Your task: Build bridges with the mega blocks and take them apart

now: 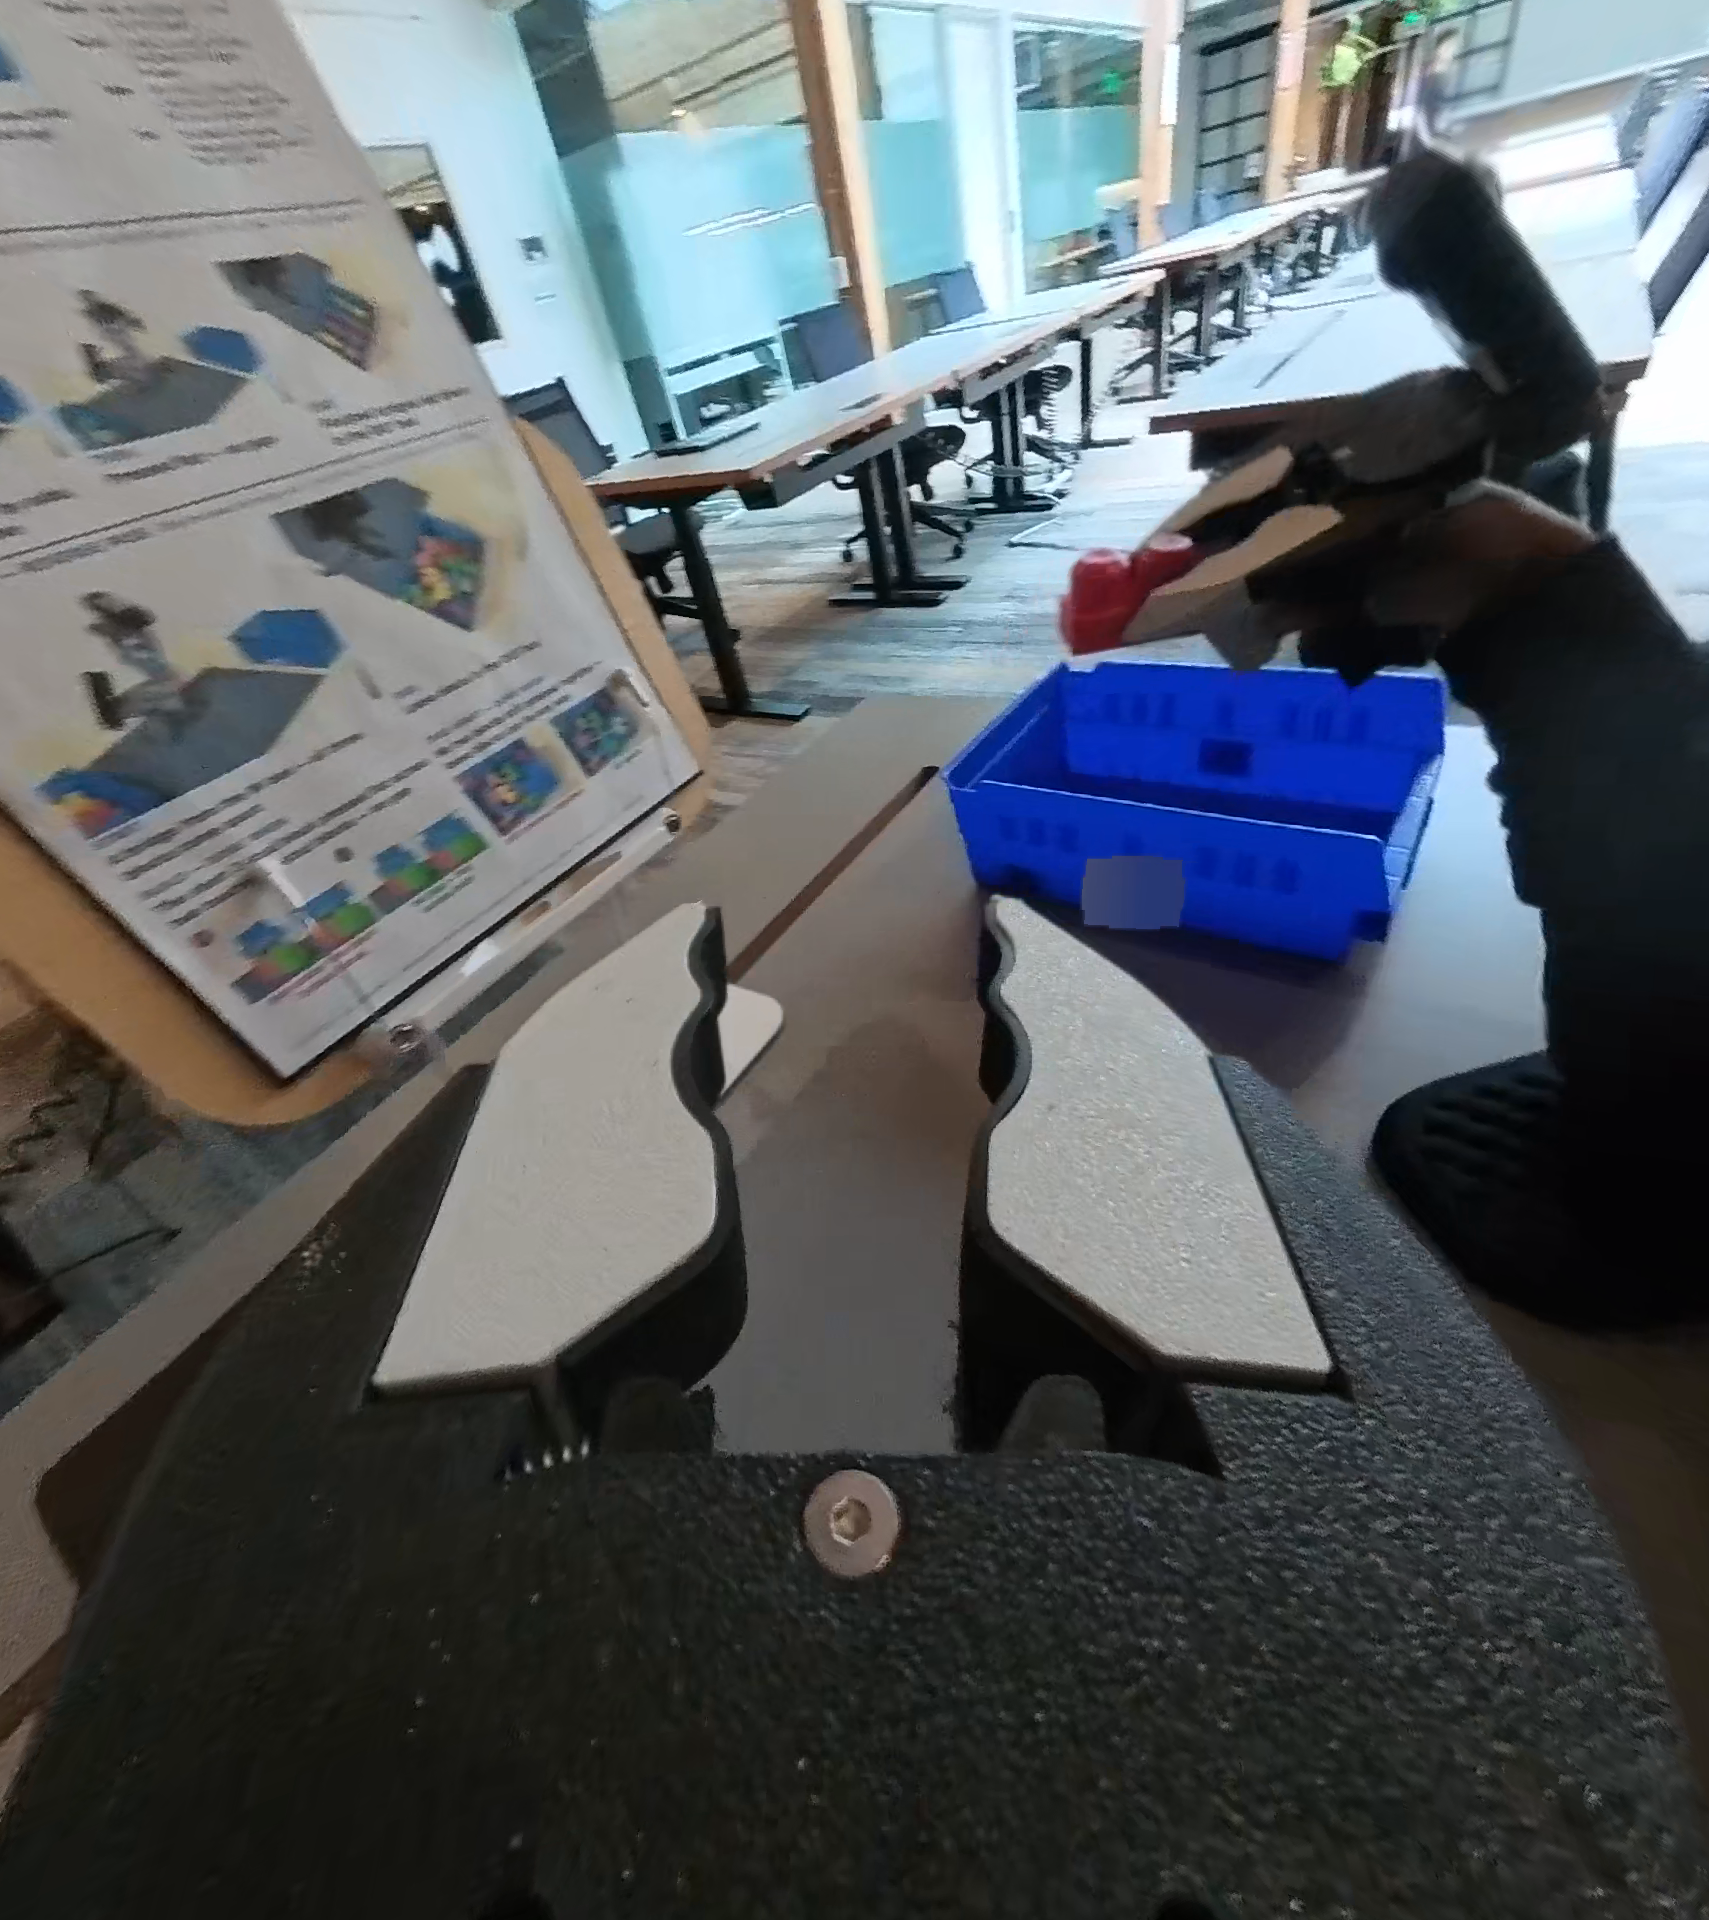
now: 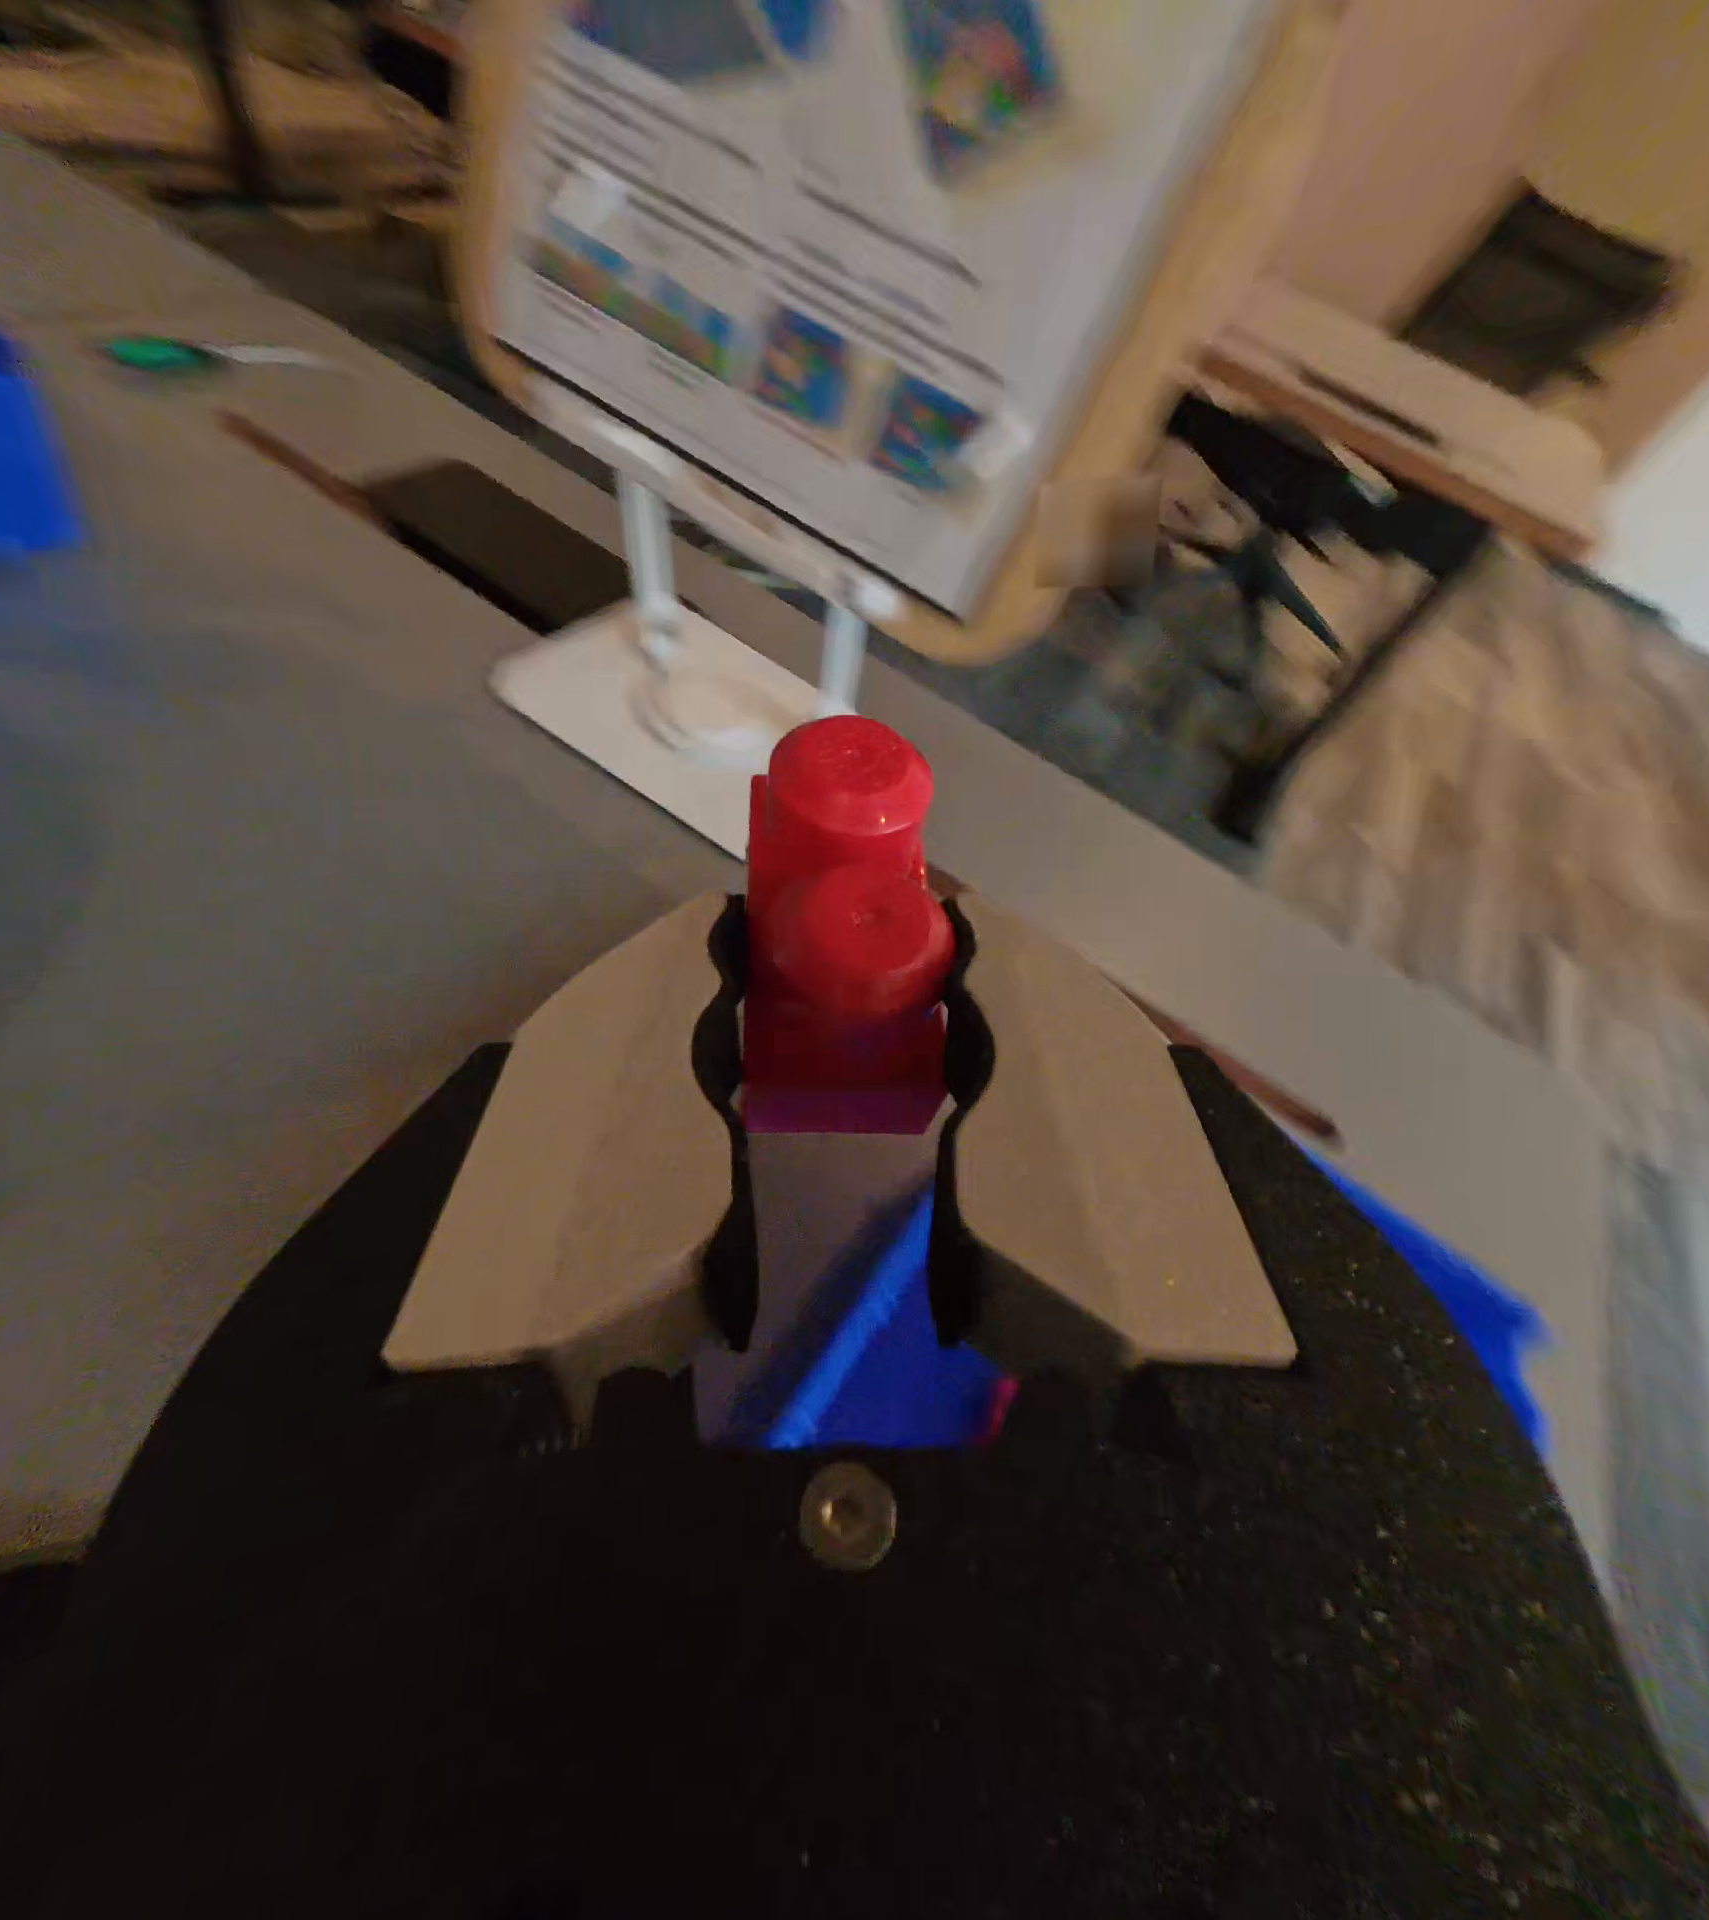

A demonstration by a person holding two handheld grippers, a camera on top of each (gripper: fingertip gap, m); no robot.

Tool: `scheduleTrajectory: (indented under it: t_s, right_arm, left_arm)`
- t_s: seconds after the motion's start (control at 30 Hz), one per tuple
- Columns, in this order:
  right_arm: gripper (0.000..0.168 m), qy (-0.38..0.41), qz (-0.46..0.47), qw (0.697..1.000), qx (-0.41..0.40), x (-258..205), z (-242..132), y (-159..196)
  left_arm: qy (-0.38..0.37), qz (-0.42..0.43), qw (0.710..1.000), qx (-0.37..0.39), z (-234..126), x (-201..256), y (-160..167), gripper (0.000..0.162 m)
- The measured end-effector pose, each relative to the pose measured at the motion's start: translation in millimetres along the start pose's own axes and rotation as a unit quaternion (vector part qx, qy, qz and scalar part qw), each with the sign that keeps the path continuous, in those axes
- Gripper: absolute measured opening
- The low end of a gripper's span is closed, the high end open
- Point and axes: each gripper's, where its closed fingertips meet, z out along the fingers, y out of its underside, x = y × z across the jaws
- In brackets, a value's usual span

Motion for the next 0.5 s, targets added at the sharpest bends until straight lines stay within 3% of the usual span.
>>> scheduleTrajectory:
  t_s: [0.2,0.33,0.5]
  right_arm:
    - [0.035,0.13,0.115,0.976,-0.135,86,-12,107]
    - [0.035,0.162,0.176,0.949,-0.204,111,-9,173]
    - [0.035,0.181,0.205,0.927,-0.258,121,2,225]
  left_arm:
    - [-0.046,-0.008,0.999,0.012,-27,-20,-6,0.045]
    - [-0.062,-0.013,0.998,0.017,-38,-28,-7,0.044]
    - [-0.066,-0.017,0.998,0.016,-43,-32,-5,0.044]
